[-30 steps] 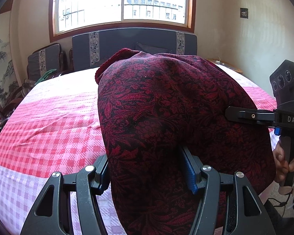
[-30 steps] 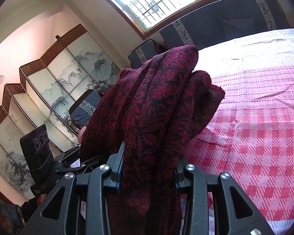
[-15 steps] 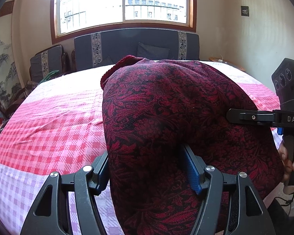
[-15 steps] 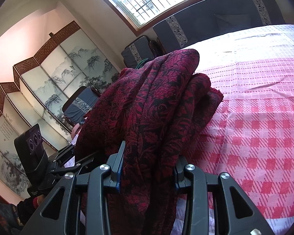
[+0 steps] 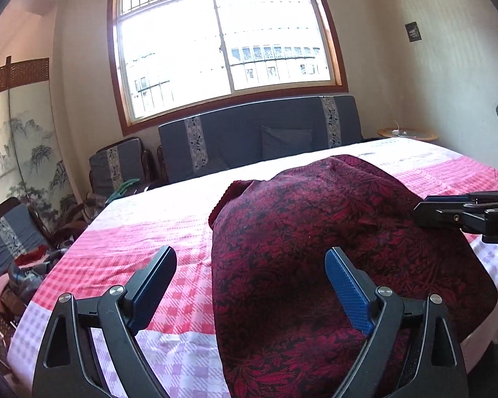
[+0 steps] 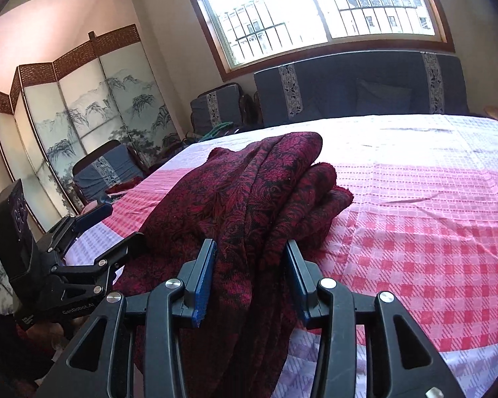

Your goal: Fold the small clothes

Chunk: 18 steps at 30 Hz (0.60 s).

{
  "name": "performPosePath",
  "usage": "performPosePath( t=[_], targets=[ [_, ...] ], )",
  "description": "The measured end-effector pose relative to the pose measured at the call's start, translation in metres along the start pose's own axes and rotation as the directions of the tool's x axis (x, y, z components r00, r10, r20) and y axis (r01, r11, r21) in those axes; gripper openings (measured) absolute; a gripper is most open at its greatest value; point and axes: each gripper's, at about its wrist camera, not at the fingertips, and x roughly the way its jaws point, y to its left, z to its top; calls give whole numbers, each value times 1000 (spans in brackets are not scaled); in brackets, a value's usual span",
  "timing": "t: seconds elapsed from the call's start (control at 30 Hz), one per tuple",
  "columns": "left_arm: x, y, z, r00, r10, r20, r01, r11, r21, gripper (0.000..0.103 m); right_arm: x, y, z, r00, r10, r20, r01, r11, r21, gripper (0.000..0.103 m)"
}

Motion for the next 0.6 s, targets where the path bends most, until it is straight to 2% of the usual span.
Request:
performPosePath(
  t=[0.07, 0.1, 0.23, 0.3, 0.37, 0.6],
  targets=[
    [-11, 1, 7, 999, 21, 46, -20, 1000, -15, 98, -16, 7, -2, 999, -24, 47, 24, 1000, -5, 41],
    [-16, 1, 10, 998, 31, 62, -30, 999, -19, 103, -24, 8, -3, 997, -27, 70, 26, 1000, 5, 42],
    [-31, 5, 22, 997, 25, 69, -22, 999, -43, 103, -50, 11, -4, 989, -67, 130, 63, 997, 34, 54],
    [-37, 4, 27, 997, 47, 67, -43, 998, -54, 103, -58, 14, -4, 988, -61, 143, 56, 998, 42, 62],
    [-44, 3, 31, 996, 61, 71, -58, 997, -48, 103, -64, 17, -3, 987, -58, 152, 52, 998, 40, 63],
    [-56, 5, 40, 997, -9, 82, 14, 998, -63, 103, -73, 36, -4, 985, -49, 163, 52, 999, -16, 66]
  ],
)
